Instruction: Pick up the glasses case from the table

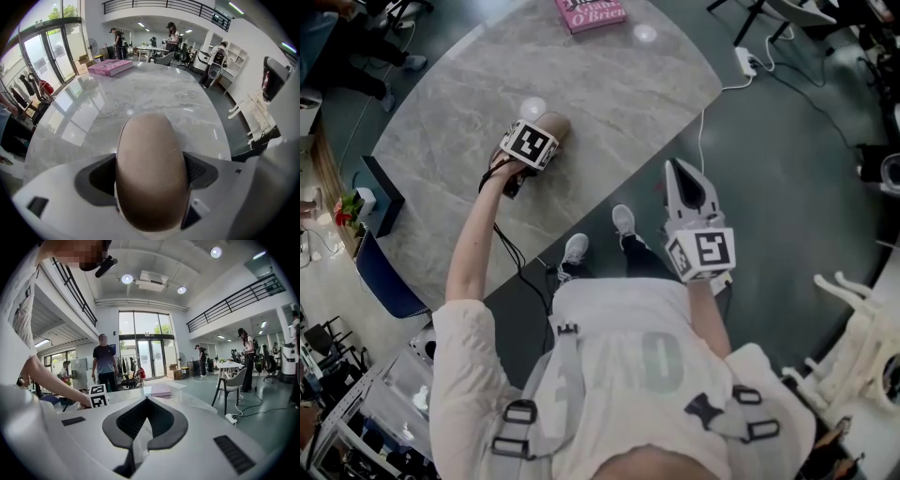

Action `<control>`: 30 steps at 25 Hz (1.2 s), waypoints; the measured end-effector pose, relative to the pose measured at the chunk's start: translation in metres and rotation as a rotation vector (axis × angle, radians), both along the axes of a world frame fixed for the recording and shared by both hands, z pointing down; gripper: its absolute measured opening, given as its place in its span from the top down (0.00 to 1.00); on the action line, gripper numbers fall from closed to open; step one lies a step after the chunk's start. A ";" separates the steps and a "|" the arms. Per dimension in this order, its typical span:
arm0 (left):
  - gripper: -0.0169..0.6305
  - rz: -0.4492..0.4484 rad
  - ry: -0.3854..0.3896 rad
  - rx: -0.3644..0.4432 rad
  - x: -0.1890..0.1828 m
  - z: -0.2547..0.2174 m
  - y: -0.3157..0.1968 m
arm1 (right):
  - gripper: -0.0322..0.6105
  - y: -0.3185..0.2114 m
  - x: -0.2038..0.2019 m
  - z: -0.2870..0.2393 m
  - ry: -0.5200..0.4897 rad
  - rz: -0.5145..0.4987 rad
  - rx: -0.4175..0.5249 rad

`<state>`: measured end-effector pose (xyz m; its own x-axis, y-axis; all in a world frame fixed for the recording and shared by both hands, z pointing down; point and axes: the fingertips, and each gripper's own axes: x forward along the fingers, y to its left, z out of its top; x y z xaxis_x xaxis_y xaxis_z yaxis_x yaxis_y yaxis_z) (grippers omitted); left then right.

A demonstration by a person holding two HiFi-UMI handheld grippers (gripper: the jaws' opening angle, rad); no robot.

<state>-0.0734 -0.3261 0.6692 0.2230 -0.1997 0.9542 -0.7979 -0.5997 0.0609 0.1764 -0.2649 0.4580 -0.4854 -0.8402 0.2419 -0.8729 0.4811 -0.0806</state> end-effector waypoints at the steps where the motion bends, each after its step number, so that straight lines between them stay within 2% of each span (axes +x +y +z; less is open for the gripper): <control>1: 0.37 -0.005 0.000 -0.016 0.000 0.004 0.001 | 0.95 -0.001 0.000 0.000 0.000 0.000 0.002; 4: 0.35 -0.006 -0.011 -0.044 0.001 0.008 0.001 | 0.95 -0.005 0.005 -0.002 0.004 0.004 0.008; 30: 0.35 -0.010 -0.028 -0.020 0.001 0.006 -0.001 | 0.95 0.006 0.000 0.002 0.000 -0.024 0.000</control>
<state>-0.0726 -0.3269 0.6747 0.1945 -0.1828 0.9637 -0.8053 -0.5907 0.0505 0.1760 -0.2594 0.4602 -0.5051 -0.8284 0.2420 -0.8613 0.5017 -0.0802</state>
